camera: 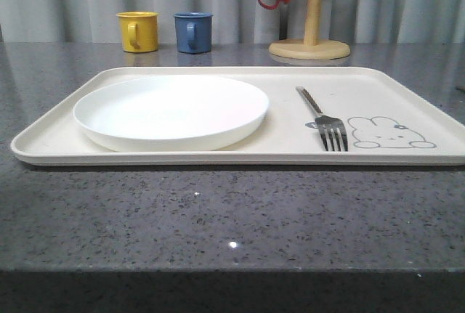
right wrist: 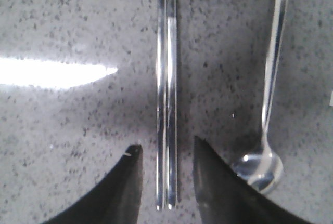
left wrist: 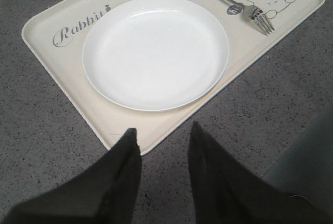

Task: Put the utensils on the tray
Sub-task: 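Grasp the steel chopsticks with the right gripper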

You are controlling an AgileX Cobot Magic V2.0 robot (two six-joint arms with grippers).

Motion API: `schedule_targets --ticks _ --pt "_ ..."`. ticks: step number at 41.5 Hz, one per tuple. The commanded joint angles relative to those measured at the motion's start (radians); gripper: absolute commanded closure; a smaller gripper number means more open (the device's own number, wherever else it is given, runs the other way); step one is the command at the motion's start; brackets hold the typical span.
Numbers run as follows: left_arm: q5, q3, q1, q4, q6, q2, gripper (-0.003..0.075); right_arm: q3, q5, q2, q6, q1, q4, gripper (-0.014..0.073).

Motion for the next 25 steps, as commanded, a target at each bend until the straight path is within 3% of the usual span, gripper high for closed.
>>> schedule_targets --ticks 1,25 --pt "-0.070 -0.028 -0.008 -0.012 -0.008 -0.002 0.0502 -0.021 -0.041 -0.011 -0.012 -0.007 0.002 0.0316" --pt "-0.070 -0.028 -0.008 -0.012 -0.008 -0.002 0.0502 -0.021 -0.099 0.067 -0.012 -0.007 0.034 0.0316"
